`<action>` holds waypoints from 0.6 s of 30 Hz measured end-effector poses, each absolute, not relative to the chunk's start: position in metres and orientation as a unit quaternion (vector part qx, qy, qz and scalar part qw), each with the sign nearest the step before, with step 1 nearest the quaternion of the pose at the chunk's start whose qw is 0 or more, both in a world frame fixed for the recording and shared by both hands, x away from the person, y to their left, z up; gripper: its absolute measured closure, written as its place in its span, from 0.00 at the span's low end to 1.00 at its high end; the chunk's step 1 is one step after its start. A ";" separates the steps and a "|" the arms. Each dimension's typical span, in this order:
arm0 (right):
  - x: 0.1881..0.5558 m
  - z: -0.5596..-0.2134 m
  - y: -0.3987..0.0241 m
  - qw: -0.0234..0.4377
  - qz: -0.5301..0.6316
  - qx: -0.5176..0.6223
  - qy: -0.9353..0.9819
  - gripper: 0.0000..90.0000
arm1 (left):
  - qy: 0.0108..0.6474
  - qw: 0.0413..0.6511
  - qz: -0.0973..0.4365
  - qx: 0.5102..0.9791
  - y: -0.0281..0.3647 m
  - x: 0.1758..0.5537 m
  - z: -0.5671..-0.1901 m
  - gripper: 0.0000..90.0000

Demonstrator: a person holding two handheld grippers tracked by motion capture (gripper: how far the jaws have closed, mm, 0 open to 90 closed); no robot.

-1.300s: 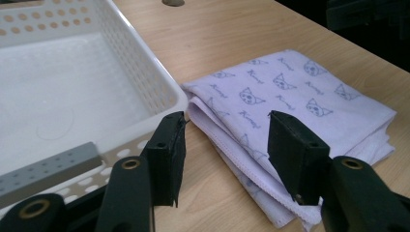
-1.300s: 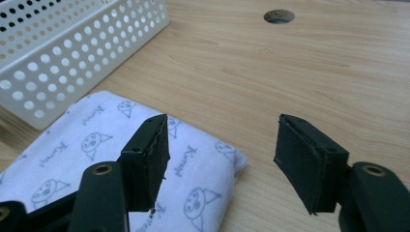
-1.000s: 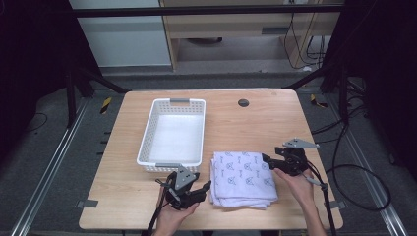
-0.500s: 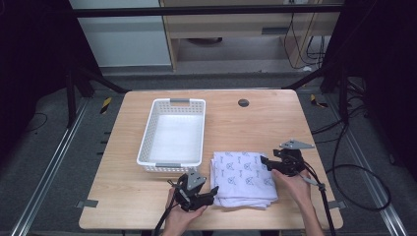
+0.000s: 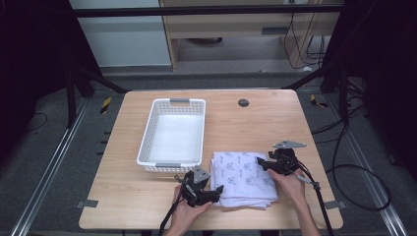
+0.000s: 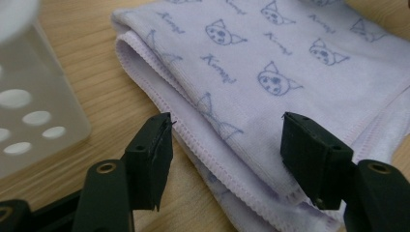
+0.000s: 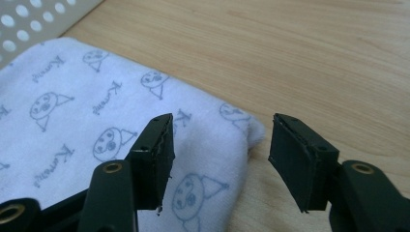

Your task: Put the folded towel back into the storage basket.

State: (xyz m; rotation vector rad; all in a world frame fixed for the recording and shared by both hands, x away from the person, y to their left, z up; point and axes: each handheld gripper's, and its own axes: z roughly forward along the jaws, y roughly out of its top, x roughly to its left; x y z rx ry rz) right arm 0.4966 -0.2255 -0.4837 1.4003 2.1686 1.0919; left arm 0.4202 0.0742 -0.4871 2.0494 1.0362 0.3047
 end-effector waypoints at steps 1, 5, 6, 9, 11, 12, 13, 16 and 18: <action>0.497 -0.484 -0.226 0.169 0.384 0.492 0.763 0.46 | 0.410 0.401 0.121 0.810 0.074 0.420 -0.487 0.39; 0.498 -0.488 -0.223 0.168 0.371 0.492 0.770 0.47 | 0.404 0.392 0.123 0.817 0.069 0.421 -0.492 0.39; 0.498 -0.489 -0.223 0.170 0.369 0.490 0.771 0.47 | 0.406 0.393 0.121 0.816 0.069 0.422 -0.493 0.39; 0.499 -0.491 -0.221 0.162 0.367 0.495 0.771 0.50 | 0.407 0.387 0.117 0.819 0.067 0.423 -0.495 0.41; 0.499 -0.491 -0.221 0.160 0.366 0.494 0.772 0.51 | 0.408 0.384 0.115 0.820 0.066 0.423 -0.495 0.44; 0.499 -0.491 -0.221 0.158 0.366 0.493 0.773 0.51 | 0.408 0.382 0.116 0.821 0.066 0.423 -0.496 0.44; 0.500 -0.492 -0.221 0.152 0.365 0.499 0.771 0.51 | 0.409 0.381 0.115 0.821 0.065 0.423 -0.496 0.44; 0.501 -0.494 -0.222 0.150 0.364 0.501 0.771 0.52 | 0.419 0.378 0.101 0.819 0.065 0.425 -0.497 0.45; 0.501 -0.495 -0.222 0.140 0.369 0.509 0.765 0.54 | 0.420 0.377 0.092 0.820 0.066 0.427 -0.496 0.45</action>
